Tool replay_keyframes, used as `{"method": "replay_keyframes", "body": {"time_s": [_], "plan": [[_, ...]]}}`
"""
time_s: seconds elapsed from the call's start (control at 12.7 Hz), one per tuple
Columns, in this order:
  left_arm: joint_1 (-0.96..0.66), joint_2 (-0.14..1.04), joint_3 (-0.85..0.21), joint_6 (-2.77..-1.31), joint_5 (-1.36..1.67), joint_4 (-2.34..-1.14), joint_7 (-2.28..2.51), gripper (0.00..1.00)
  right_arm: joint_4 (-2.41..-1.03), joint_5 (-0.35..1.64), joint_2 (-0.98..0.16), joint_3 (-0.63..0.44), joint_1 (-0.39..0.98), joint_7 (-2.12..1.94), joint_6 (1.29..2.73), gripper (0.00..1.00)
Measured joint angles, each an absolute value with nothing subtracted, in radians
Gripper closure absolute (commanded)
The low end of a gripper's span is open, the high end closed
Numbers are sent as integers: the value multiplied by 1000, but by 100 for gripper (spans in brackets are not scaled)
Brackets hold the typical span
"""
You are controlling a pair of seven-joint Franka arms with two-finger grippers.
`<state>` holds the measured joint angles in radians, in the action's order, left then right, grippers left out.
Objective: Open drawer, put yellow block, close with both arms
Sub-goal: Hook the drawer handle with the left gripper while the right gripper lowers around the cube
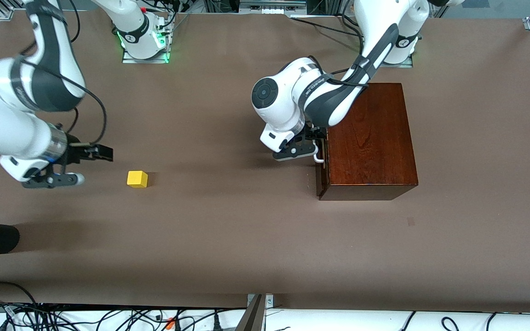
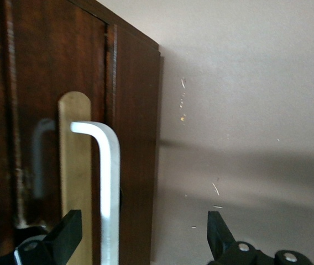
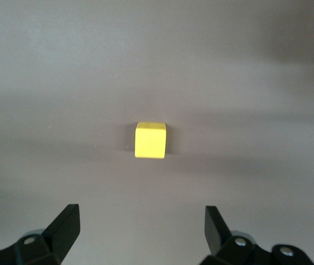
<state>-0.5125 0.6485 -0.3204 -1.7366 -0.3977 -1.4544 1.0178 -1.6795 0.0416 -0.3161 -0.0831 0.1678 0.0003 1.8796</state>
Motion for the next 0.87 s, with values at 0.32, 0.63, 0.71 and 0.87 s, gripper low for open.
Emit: {"method": "replay_keyframes", "body": {"time_s": [0.32,0.63,0.71,0.87], "plan": [[-515,653,-320,-1746,-424,-1454,1018,0,-1842,44,-353,-78,173,2,2121,0],[-518,670,-319,-1746,-430,-1454,1018,0,-1926,91,-381,-78,173,5,2249,0],[-520,679,-319,-1746,-430,-1454,1018,0,-1946,108,-391,-78,173,5,2283,0],[-524,689,-319,-1748,-430,-1454,1018,0,-1996,115,-412,-78,173,5,2370,0]]}}
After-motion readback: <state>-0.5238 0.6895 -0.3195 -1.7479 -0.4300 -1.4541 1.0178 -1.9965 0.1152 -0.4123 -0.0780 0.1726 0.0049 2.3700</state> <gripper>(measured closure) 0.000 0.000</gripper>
